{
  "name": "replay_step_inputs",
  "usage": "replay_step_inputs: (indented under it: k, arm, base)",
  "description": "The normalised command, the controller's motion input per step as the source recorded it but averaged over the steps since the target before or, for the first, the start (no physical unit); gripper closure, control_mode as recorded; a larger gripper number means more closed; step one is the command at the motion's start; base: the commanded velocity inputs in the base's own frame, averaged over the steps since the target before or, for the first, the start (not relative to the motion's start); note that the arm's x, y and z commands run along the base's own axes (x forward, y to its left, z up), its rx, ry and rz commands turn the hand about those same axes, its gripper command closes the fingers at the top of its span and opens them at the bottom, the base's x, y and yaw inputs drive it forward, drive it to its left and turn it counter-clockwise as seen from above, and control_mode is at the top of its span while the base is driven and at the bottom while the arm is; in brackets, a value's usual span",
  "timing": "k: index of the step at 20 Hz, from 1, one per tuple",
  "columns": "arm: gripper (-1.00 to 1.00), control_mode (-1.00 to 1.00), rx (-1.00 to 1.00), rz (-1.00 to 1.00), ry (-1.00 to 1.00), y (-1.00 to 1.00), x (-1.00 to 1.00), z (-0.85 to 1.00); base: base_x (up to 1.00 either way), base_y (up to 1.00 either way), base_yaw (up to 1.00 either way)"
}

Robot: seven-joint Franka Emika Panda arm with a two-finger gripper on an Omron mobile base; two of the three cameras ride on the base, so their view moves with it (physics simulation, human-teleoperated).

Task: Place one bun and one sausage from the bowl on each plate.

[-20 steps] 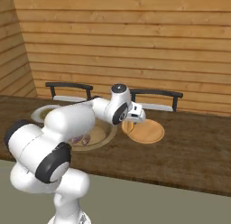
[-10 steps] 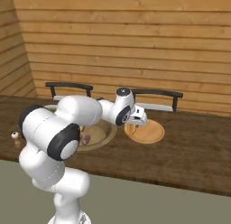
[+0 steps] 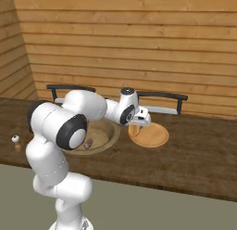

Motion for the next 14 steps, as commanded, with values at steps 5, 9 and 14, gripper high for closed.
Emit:
replay_step_inputs:
  k: [5, 9, 14]
  arm:
    - [-1.0, -1.0, 0.0, 0.0, 0.0, -0.04, 0.2, -0.04]
    - [-1.0, -1.0, 0.0, 0.0, 0.0, -0.02, 0.11, 0.0]
    - [-1.0, -1.0, 0.0, 0.0, 0.0, 0.0, -0.01, 0.01]
  base:
    - [0.0, 0.0, 0.0]
    - [0.0, 0.0, 0.0]
    - [0.0, 0.0, 0.0]
